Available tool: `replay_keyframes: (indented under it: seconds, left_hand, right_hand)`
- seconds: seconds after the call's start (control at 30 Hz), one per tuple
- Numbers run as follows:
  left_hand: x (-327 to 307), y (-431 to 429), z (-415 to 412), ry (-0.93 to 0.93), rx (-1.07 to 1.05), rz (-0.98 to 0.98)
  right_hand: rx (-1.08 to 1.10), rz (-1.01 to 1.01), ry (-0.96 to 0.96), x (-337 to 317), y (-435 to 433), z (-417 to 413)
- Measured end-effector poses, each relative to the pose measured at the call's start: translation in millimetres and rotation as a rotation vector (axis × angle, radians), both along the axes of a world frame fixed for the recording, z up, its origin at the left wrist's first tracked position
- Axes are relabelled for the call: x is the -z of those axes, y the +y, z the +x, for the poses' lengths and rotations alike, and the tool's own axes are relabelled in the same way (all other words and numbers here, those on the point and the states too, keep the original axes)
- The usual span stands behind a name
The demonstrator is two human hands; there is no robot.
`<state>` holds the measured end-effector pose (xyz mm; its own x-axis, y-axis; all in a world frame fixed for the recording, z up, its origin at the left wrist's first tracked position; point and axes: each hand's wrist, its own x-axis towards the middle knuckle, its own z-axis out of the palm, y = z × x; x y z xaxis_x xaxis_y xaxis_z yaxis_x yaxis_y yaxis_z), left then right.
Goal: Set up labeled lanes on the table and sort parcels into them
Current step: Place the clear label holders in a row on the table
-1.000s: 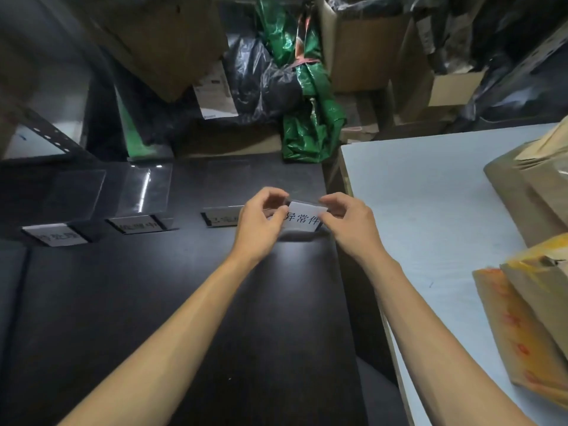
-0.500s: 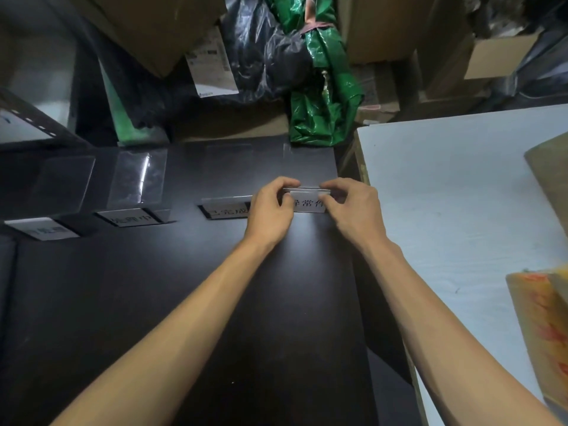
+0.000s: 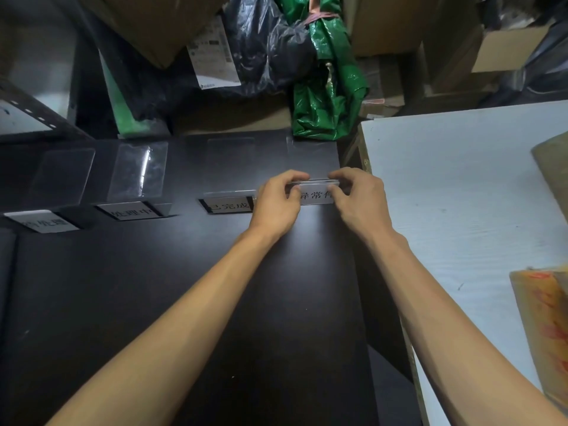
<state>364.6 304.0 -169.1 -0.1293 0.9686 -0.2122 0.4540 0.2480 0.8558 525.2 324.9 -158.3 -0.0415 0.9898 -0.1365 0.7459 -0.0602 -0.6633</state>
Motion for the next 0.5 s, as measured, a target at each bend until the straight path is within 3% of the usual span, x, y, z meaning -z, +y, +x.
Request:
replay_keyframes:
  seconds: [0.5]
  left_hand:
    - [-0.9, -7.5, -3.1, -0.026, 0.026, -0.016]
  right_hand:
    - [-0.019, -0.038, -0.013, -6.4, -3.4, 0.6]
